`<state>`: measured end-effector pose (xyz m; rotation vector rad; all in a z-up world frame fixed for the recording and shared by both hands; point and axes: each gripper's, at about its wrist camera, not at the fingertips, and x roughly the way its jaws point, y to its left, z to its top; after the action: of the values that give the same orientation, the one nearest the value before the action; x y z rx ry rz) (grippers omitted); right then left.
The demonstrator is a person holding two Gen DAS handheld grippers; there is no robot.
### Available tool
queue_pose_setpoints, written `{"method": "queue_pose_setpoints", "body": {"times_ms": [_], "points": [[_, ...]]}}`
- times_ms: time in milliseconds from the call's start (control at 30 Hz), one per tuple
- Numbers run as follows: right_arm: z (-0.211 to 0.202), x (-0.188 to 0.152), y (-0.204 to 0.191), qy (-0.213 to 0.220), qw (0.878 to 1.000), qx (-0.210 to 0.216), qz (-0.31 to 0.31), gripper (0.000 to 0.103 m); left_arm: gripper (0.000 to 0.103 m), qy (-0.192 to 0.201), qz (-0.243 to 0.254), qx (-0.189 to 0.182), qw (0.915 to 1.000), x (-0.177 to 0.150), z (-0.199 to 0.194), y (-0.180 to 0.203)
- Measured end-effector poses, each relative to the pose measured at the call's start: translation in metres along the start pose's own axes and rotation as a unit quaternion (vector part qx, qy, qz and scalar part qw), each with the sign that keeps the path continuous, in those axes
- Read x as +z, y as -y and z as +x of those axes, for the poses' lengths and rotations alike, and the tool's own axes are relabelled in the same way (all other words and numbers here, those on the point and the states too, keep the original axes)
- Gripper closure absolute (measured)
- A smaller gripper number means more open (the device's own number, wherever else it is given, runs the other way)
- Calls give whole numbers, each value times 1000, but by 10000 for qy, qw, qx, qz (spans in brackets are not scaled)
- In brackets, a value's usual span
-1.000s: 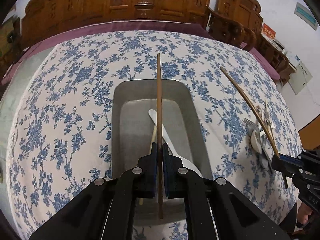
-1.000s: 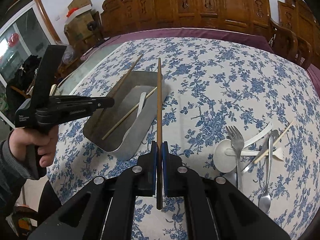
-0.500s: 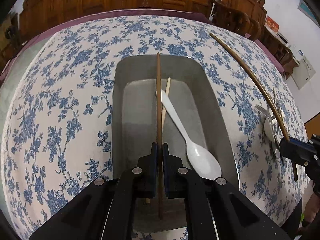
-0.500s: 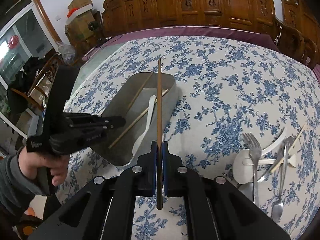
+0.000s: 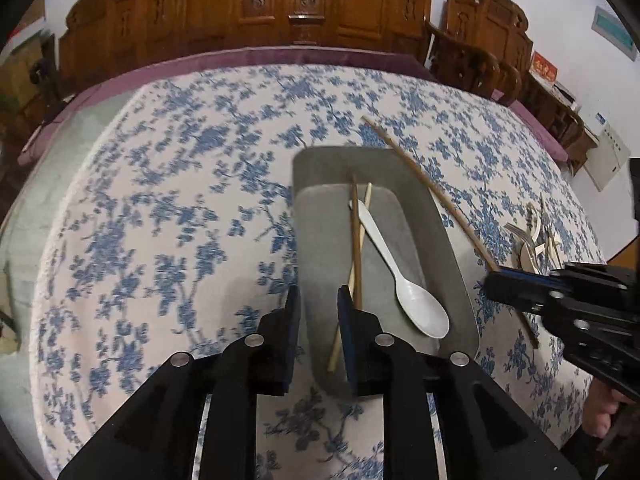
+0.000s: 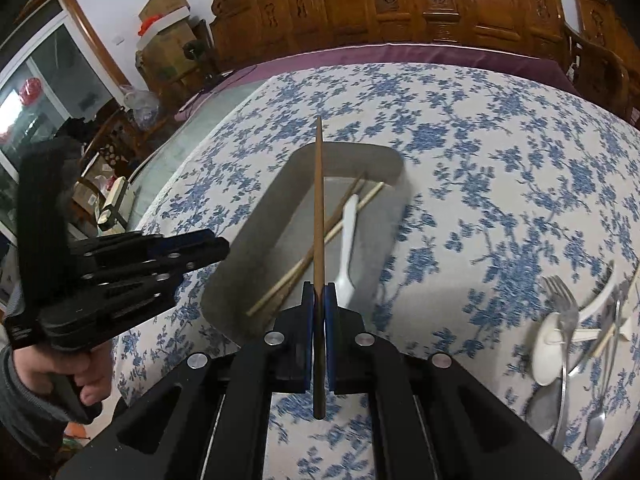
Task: Organize utensils
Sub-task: 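Lower the dark brown chopstick into the tray with the right gripper and open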
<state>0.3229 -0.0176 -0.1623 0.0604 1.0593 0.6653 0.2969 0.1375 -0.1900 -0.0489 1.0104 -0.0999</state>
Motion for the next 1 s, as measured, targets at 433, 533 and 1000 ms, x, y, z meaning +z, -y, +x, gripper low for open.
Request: {"method": "queue_pose_setpoints", "body": {"times_ms": [433, 533, 1000], "points": [[46, 5, -17, -277, 9993, -227, -50, 97, 75, 357, -74, 138, 9992, -2, -39, -24], [54, 4, -17, -343, 9988, -356, -55, 97, 75, 384, -73, 167, 9991, -2, -42, -28], [66, 5, -14, -454, 9985, -293, 103, 97, 74, 447, -66, 192, 9988, -5, -52, -30]]}}
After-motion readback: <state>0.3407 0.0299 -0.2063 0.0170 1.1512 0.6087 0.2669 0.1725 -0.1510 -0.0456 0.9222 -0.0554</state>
